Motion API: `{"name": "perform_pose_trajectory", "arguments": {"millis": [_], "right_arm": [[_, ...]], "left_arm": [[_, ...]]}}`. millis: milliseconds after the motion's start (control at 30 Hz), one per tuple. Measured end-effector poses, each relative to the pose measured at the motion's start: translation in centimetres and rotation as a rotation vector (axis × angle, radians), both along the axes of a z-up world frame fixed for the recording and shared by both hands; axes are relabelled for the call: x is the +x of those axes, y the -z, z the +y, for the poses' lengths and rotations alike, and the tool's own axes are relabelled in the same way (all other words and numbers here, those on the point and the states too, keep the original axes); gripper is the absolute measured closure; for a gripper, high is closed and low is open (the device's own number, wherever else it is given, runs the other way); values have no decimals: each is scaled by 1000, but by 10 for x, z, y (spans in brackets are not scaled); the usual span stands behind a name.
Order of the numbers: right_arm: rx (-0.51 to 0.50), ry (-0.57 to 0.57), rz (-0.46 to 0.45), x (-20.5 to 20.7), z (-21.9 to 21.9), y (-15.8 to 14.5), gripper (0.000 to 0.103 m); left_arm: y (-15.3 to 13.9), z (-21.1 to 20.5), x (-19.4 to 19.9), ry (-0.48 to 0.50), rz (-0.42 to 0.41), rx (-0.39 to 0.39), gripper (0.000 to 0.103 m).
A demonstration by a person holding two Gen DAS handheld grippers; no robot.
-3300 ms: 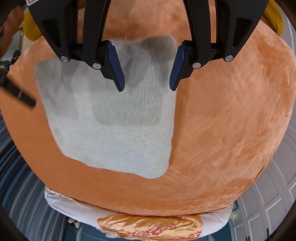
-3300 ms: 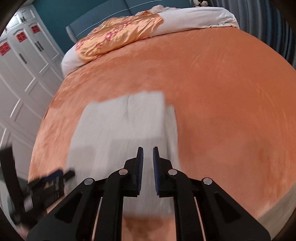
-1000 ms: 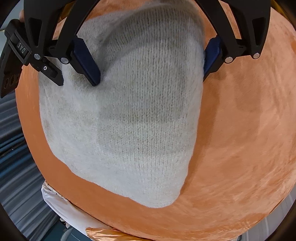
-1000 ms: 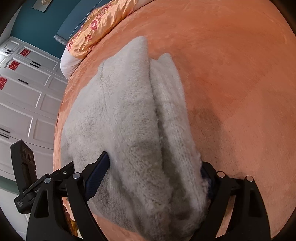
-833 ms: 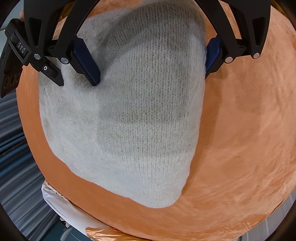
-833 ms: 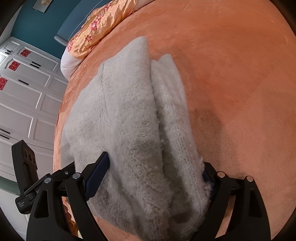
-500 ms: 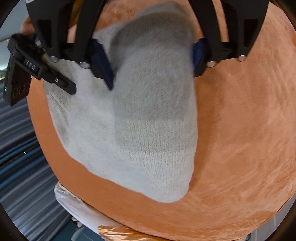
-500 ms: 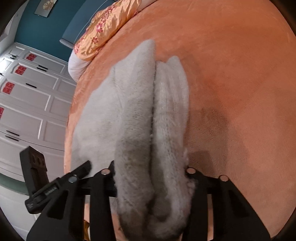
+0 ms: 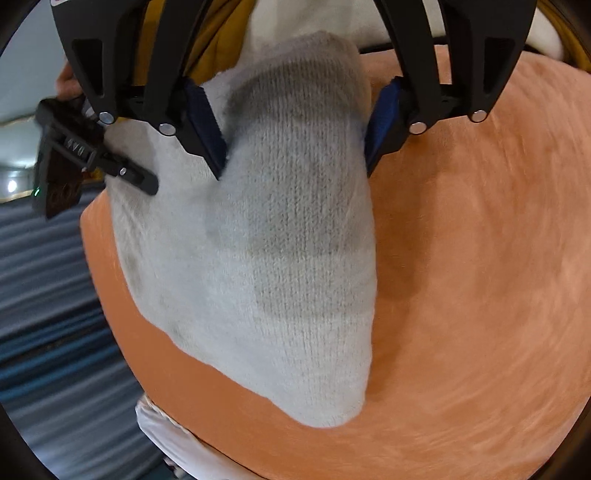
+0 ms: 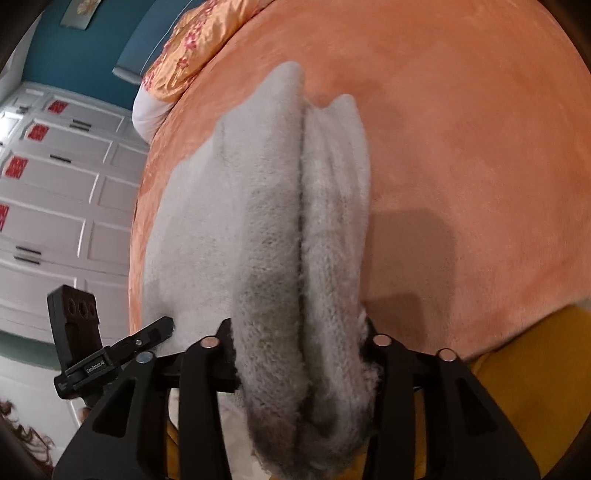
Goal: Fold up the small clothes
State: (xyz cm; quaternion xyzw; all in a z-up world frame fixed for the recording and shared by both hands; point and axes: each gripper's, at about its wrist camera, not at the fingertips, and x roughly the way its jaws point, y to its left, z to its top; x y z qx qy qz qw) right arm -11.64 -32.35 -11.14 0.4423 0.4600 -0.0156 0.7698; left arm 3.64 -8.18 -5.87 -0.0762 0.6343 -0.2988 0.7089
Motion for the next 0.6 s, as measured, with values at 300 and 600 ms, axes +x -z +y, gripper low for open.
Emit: {"name": "perform_pose_trajectory", "arguments": {"millis": [300,600], "right_arm": [[-57,2,-51,21,11,-24,71],[-237,-18,-378,10,51,-168,73]], "left_arm": [[-13,-10,18,-37,4,-71,52],[-151,20,6,25,-320,-228,58]]}}
